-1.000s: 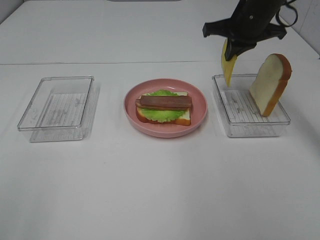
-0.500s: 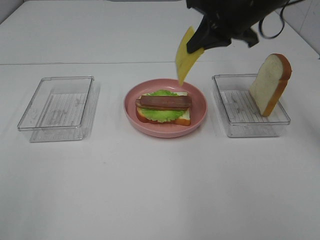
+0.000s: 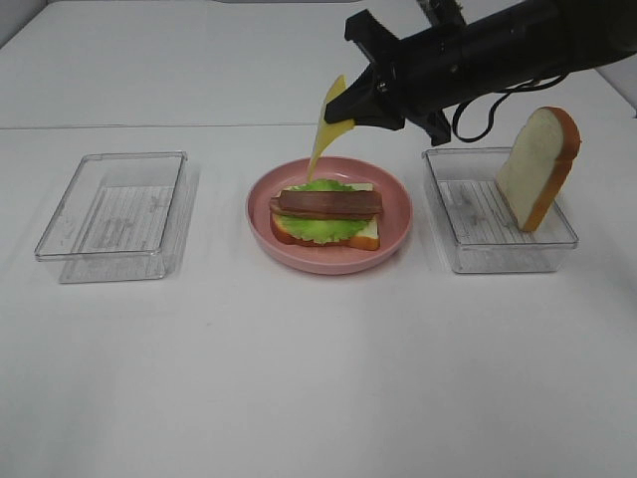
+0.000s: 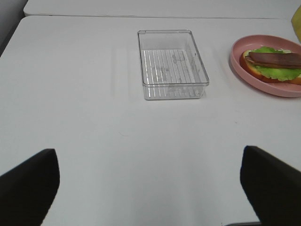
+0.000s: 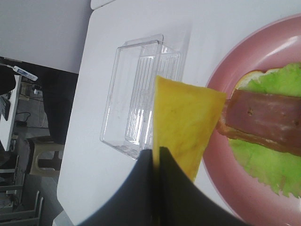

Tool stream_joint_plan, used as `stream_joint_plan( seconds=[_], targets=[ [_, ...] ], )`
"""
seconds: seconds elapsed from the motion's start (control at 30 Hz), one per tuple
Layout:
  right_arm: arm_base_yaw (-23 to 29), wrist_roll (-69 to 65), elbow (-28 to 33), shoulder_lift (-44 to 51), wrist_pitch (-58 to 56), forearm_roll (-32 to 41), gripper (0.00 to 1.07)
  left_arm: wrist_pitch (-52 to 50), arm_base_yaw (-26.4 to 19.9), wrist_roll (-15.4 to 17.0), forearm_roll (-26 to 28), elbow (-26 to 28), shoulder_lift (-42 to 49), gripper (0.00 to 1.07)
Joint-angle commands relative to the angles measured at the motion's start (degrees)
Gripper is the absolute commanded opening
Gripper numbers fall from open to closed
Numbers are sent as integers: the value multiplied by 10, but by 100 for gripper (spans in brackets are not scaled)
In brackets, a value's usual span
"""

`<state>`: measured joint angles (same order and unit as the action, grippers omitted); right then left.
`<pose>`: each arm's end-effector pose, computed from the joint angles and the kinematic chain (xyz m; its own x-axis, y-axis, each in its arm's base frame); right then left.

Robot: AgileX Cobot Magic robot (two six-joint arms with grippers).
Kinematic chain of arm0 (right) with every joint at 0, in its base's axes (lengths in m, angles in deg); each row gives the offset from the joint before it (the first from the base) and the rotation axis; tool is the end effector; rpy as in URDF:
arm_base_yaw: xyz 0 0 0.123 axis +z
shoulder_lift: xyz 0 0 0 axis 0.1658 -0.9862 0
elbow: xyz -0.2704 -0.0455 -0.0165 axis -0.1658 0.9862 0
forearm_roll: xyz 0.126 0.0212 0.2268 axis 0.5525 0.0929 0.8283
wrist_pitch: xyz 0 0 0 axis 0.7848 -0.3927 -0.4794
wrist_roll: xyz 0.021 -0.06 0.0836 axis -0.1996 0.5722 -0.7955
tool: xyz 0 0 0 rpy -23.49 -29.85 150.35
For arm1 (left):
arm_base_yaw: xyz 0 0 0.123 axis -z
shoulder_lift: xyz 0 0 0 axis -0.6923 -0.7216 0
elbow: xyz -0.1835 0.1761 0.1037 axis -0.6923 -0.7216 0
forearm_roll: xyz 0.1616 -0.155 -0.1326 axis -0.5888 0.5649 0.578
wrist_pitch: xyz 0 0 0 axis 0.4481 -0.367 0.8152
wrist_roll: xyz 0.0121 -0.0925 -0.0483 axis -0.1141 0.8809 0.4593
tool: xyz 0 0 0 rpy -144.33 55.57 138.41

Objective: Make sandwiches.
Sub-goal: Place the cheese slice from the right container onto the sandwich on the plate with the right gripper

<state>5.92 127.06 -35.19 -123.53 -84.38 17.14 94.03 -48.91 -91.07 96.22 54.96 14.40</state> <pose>0.3941 0.1772 0.1827 -0.9071 0.1774 -0.3817 -0.1911 0.6345 0.7490 0.0257 -0.0117 0.2775 -0.4346 -0.0688 -0.8980 0.0181 0.9962 -0.0851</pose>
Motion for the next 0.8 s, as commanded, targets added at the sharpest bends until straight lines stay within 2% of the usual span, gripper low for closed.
stream_joint_plan(
  seconds=[0.03, 0.2, 0.37, 0.63, 0.8],
  targets=[
    [18, 10, -28, -33, -11, 17, 0, -10, -2, 2, 2, -2, 12, 98],
    [51, 10, -73, -78, 1, 3, 0, -10, -2, 2, 2, -2, 12, 98],
    [56, -19, -102, -115, 14, -20, 0, -10, -2, 2, 2, -2, 12, 98],
    [56, -45, -106, -133, 40, -68, 0, -10, -2, 2, 2, -2, 12, 98],
    [54, -91, -107, -133, 61, -147, 0, -10, -2, 2, 2, -2, 12, 98]
  ],
)
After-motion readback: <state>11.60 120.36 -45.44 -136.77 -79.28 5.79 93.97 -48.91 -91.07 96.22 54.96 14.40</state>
